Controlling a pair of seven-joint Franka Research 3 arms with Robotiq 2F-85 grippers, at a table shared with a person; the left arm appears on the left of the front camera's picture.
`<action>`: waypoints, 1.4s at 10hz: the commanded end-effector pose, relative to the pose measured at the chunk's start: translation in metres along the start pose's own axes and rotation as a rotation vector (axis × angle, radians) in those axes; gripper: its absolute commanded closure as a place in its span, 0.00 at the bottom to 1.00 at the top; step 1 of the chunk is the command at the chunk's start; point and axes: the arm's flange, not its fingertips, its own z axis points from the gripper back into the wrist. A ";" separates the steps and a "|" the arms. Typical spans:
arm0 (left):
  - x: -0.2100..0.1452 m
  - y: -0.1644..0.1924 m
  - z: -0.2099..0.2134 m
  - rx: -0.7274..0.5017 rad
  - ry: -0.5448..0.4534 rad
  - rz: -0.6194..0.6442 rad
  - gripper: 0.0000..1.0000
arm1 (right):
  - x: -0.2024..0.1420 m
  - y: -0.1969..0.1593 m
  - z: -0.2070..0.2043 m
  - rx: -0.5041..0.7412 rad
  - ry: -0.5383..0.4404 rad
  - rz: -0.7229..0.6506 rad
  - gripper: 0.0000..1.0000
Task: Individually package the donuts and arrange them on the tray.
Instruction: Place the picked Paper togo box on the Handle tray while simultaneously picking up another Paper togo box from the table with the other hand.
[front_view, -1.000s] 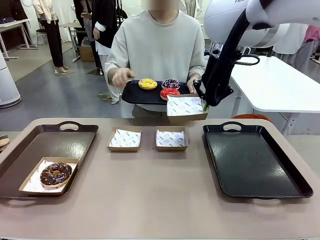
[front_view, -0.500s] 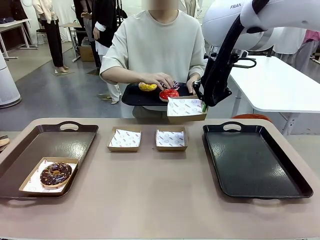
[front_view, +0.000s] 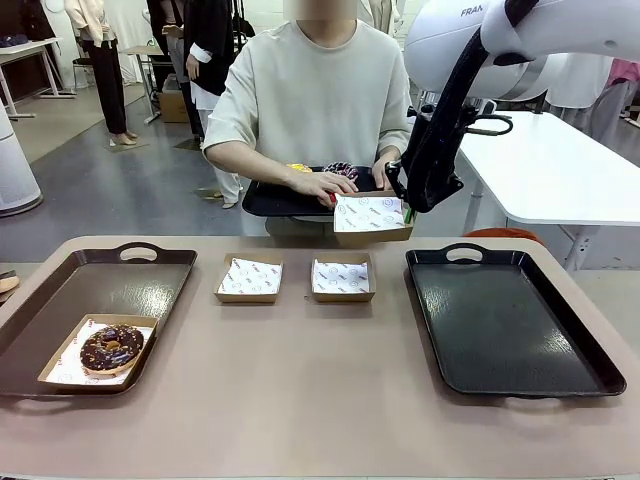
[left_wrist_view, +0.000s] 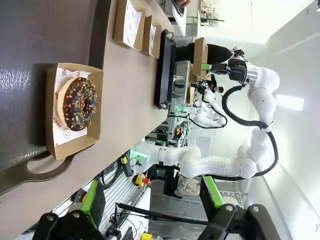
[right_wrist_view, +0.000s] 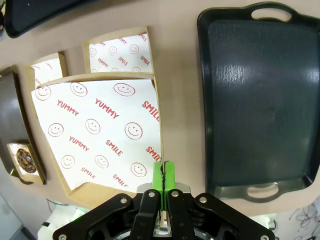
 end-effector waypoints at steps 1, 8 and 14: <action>-0.002 0.000 0.002 -0.005 -0.004 -0.002 0.00 | -0.003 -0.002 0.001 -0.001 -0.001 0.000 1.00; -0.002 0.000 0.002 -0.005 -0.004 -0.002 0.00 | -0.003 -0.002 0.001 -0.001 -0.001 0.000 1.00; -0.002 0.000 0.002 -0.005 -0.004 -0.002 0.00 | -0.003 -0.002 0.001 -0.001 -0.001 0.000 1.00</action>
